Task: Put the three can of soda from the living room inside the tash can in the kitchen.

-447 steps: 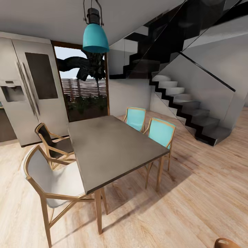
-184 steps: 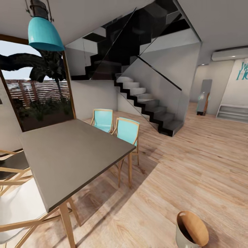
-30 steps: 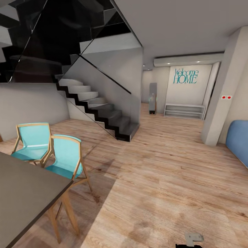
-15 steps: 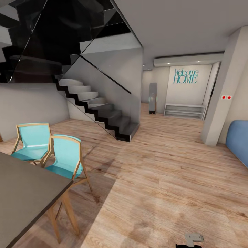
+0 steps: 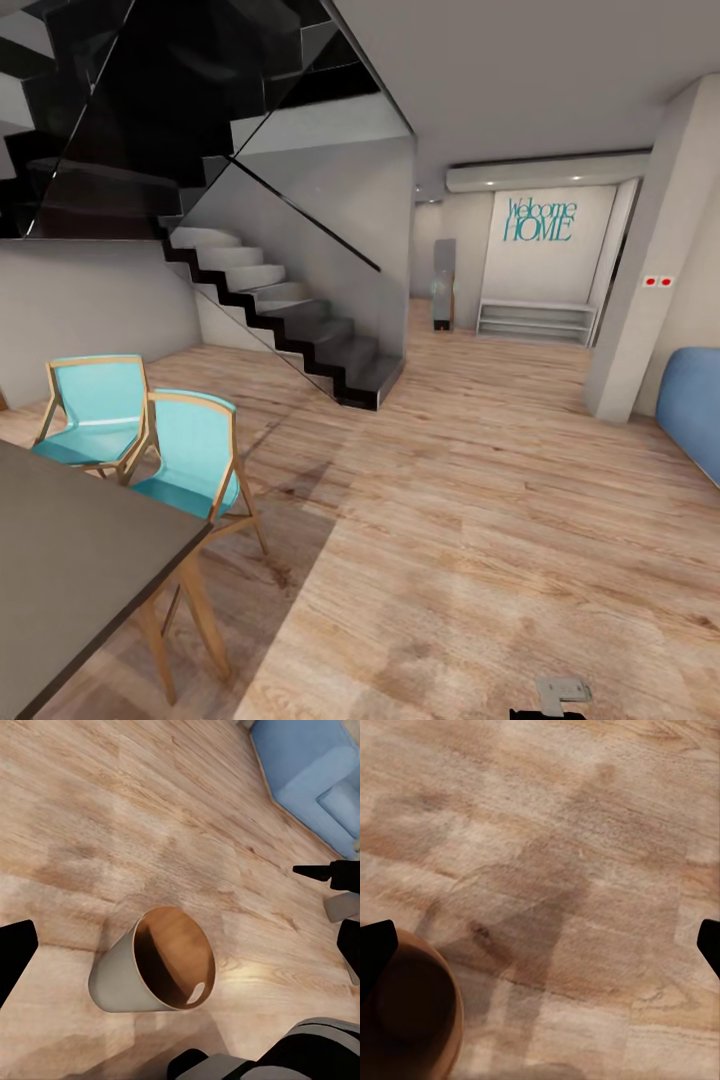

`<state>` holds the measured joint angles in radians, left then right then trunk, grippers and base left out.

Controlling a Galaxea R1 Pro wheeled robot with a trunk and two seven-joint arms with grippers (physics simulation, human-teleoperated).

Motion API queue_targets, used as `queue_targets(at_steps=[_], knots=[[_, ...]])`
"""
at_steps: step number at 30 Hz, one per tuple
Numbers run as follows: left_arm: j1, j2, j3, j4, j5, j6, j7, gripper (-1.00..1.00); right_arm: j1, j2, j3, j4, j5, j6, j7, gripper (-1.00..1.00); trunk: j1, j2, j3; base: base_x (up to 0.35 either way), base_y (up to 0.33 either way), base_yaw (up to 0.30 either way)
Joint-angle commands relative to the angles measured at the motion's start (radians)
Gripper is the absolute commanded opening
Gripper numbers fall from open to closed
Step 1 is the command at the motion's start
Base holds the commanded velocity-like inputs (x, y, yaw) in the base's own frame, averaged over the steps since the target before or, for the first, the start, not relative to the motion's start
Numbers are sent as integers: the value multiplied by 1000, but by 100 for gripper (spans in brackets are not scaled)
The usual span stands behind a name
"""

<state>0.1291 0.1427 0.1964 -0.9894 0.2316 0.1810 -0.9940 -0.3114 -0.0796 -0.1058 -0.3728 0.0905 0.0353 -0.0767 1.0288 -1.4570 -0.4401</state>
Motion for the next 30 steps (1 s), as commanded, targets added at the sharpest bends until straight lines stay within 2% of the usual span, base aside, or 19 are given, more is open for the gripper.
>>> queue_targets(at_steps=[1,21,30], knots=[[0,0,0,0,0,0,0,100,0,0,0,0,0,0,0,100,4,-7,-4,0,0,0],[0,0,-1,0,0,0,0,100,0,0,1,4,0,0,0,100,80,-147,-92,0,0,0],[0,0,-3,0,0,0,0,100,0,0,0,5,0,0,1,100,80,-147,-101,0,0,0]])
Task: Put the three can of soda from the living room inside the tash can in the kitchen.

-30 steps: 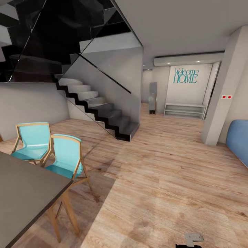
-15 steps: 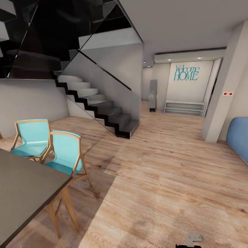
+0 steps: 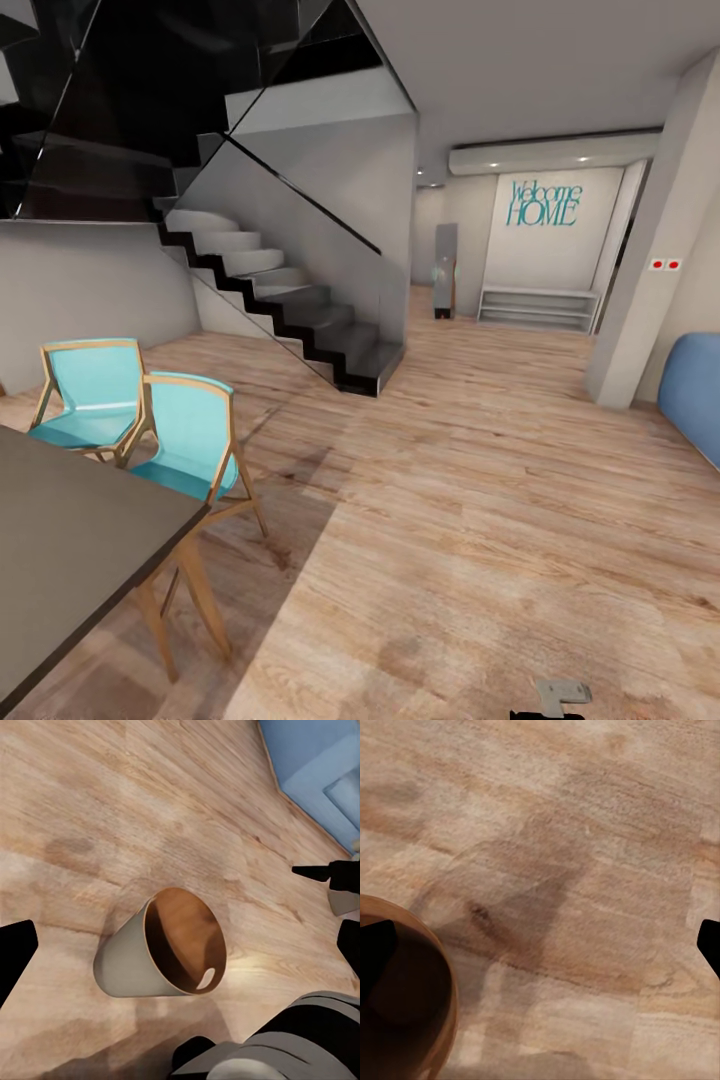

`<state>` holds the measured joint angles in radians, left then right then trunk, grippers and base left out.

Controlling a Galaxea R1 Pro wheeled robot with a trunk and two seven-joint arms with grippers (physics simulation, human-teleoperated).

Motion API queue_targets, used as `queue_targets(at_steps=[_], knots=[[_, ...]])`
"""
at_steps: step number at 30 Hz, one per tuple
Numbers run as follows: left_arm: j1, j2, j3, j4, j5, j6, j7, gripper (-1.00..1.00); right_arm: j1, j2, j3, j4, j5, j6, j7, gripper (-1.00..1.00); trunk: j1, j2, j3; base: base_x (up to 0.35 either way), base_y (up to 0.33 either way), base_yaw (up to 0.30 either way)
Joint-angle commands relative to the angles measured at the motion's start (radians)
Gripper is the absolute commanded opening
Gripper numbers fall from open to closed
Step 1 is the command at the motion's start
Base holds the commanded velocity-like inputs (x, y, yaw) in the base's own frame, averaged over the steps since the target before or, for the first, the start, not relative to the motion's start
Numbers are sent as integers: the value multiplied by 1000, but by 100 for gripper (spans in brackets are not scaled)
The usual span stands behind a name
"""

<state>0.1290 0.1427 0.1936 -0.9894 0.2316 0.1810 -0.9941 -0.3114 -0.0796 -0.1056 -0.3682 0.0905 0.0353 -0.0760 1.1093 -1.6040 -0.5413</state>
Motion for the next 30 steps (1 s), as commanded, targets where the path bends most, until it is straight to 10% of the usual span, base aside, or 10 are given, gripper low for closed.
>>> queue_targets(at_steps=[1,30], knots=[[0,0,0,0,0,0,0,100,0,0,0,0,0,0,0,100,0,0,0,0,0,0],[0,0,1,0,0,0,-1,100,0,0,0,0,0,0,0,100,0,0,-1,-63,0,0]])
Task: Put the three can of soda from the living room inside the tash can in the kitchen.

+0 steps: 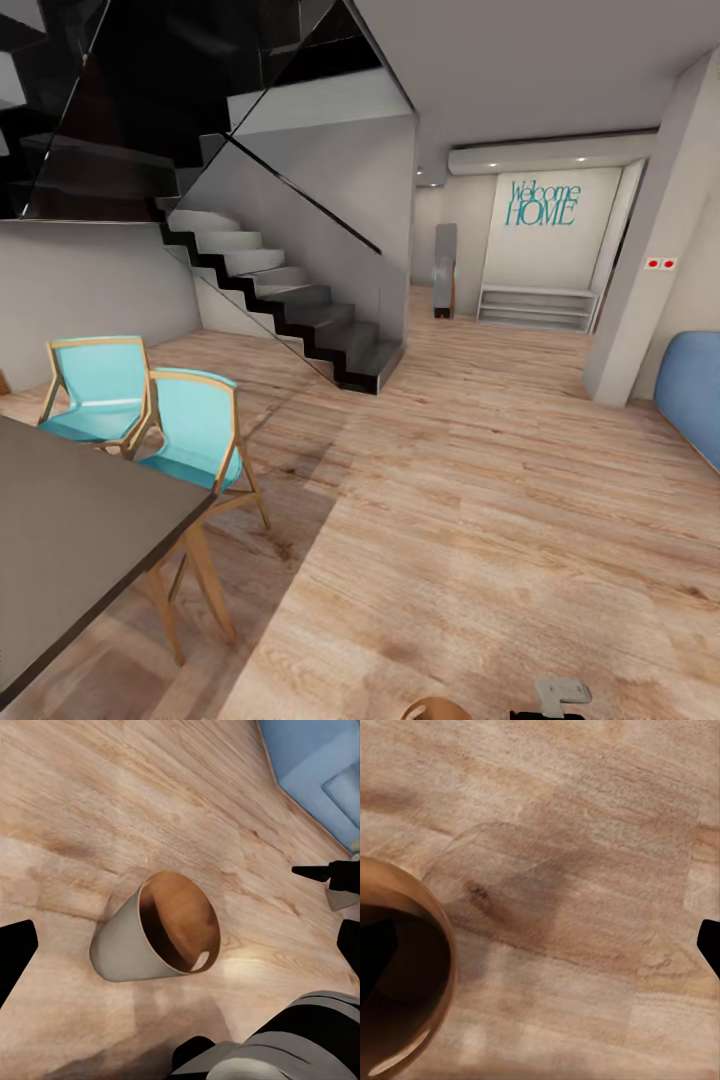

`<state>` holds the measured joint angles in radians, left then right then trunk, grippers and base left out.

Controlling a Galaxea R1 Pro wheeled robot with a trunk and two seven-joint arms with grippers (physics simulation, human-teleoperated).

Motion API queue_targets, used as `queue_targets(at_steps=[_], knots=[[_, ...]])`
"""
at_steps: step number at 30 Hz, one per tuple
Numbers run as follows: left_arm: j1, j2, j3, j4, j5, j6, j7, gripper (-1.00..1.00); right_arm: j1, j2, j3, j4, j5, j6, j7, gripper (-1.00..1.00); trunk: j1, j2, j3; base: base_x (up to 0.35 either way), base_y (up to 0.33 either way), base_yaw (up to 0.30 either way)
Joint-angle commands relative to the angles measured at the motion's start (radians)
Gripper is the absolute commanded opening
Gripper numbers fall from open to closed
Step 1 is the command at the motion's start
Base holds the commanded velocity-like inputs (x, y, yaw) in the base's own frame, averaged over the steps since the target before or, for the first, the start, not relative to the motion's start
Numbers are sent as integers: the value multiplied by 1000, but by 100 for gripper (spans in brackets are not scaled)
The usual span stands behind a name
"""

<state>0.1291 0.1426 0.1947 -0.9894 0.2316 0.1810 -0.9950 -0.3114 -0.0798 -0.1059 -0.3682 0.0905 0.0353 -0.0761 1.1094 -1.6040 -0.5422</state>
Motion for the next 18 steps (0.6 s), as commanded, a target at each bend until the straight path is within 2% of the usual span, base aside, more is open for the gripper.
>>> queue_targets(at_steps=[1,5,8,13,18], knots=[[0,0,0,0,0,0,0,100,0,0,0,0,0,0,0,100,0,0,0,-21,19,0],[0,0,0,0,-1,0,-18,100,0,0,0,0,0,0,0,100,0,0,0,29,122,0],[0,0,2,1,-2,0,-81,100,0,0,0,0,0,0,0,100,0,0,0,96,153,0],[0,0,3,2,-3,0,-123,100,0,0,0,0,0,0,0,100,0,0,0,38,54,0],[0,0,3,3,-4,-1,-128,100,0,0,0,0,0,0,1,100,0,0,0,6,9,0]])
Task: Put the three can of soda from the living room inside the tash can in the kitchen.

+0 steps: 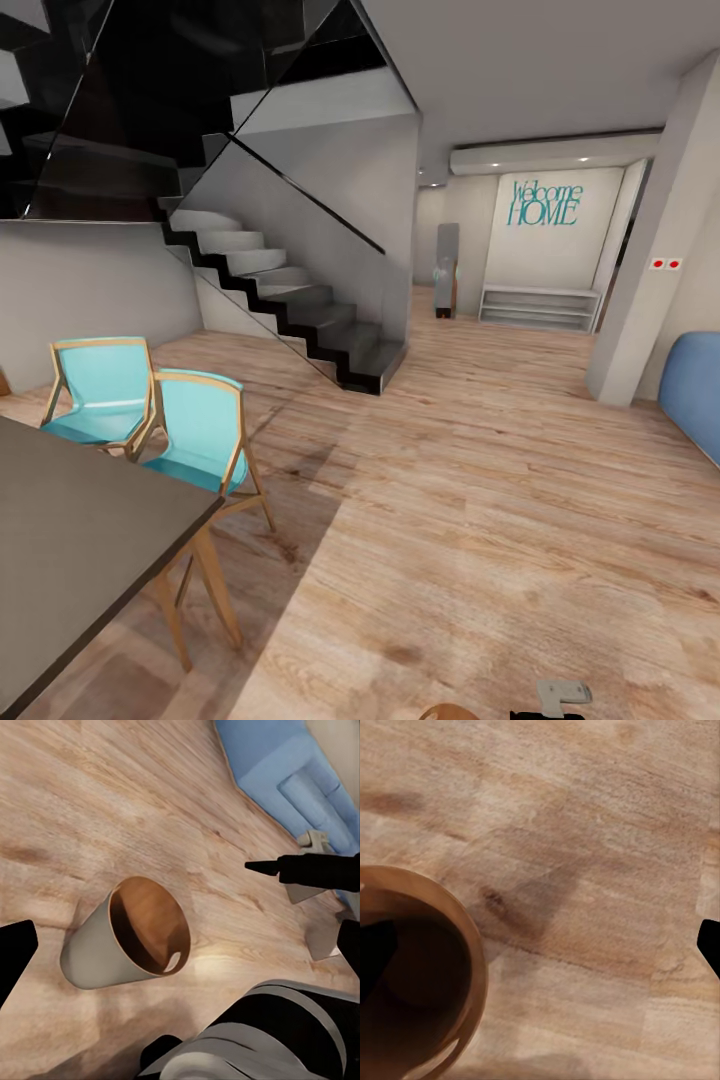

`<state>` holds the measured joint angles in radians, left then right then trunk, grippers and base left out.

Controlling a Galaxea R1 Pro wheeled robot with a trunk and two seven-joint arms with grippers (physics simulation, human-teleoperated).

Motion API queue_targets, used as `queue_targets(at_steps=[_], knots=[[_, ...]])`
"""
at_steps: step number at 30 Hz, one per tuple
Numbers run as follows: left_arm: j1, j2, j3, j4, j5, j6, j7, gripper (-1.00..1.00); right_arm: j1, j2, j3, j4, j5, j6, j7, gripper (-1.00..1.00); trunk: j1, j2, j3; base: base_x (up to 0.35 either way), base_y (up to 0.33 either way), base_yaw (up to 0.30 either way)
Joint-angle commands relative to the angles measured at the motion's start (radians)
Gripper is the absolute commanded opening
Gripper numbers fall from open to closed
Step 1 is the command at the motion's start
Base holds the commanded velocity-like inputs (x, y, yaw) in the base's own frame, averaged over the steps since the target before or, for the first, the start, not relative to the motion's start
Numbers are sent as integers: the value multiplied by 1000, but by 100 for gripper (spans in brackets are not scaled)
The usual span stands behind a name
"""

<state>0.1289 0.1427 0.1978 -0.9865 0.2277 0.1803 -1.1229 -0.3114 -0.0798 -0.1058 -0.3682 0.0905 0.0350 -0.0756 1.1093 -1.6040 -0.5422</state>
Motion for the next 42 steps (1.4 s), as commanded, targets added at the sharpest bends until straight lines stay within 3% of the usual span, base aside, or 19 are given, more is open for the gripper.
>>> queue_targets(at_steps=[1,28,37,42], knots=[[0,0,0,0,0,0,0,100,0,0,0,0,0,0,0,100,0,0,0,2,2,0],[0,0,0,2,-1,1,1,100,0,0,0,0,0,0,0,100,0,0,0,0,0,0],[0,0,0,40,0,1,0,100,0,0,0,0,0,0,0,100,0,0,0,0,0,0],[0,0,0,45,0,1,0,100,0,1,0,0,0,0,0,100,19,-35,-17,0,0,0]])
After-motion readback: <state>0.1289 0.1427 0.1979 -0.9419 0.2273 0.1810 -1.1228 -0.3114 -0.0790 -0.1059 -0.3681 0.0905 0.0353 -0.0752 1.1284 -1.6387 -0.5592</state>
